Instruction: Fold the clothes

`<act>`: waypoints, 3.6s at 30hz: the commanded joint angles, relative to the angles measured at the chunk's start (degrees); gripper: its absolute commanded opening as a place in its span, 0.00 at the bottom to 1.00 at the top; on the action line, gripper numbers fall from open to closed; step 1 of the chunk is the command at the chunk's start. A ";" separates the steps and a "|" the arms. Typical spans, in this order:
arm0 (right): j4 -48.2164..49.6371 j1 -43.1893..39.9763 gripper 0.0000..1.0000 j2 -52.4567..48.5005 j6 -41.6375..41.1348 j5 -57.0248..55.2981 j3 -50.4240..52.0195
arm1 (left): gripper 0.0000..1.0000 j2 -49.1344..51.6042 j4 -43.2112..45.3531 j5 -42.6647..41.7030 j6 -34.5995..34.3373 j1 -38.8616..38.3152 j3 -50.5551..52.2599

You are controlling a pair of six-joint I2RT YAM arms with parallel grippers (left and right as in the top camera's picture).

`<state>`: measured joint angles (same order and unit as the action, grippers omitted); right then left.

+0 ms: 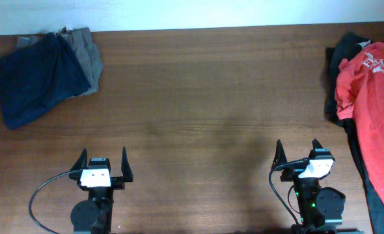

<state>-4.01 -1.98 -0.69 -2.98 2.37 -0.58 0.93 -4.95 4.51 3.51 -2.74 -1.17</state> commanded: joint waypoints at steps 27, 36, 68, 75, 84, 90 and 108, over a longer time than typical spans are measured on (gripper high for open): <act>1.40 0.48 0.99 0.48 -23.32 25.00 0.26 | 0.99 -0.59 0.17 -0.61 0.92 0.28 0.48; 21.05 0.46 0.99 0.31 -23.47 26.53 -3.19 | 0.99 -0.57 0.17 -0.61 0.92 0.28 0.48; -36.44 -28.26 0.99 -106.90 -0.20 -3.54 -93.94 | 0.99 -0.57 0.17 -0.61 0.92 0.28 0.48; -34.07 -31.43 0.87 -112.76 -0.20 -3.50 -93.94 | 0.99 -0.59 0.17 -0.61 0.90 0.28 0.48; -33.44 -30.53 0.79 -113.28 3.23 -3.50 -93.57 | 0.99 -0.59 0.17 -0.61 0.92 0.28 0.48; -32.89 -29.92 0.80 -116.08 4.70 -3.06 -93.24 | 0.99 -0.57 0.17 -0.63 0.92 0.28 0.48; -30.86 -26.97 0.57 -119.97 6.21 -12.09 -93.22 | 0.99 -0.57 0.17 -0.61 0.92 0.28 0.48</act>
<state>-35.05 -29.04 -119.50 3.27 -8.16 -93.47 0.58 -4.75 4.51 3.68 -2.74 -0.99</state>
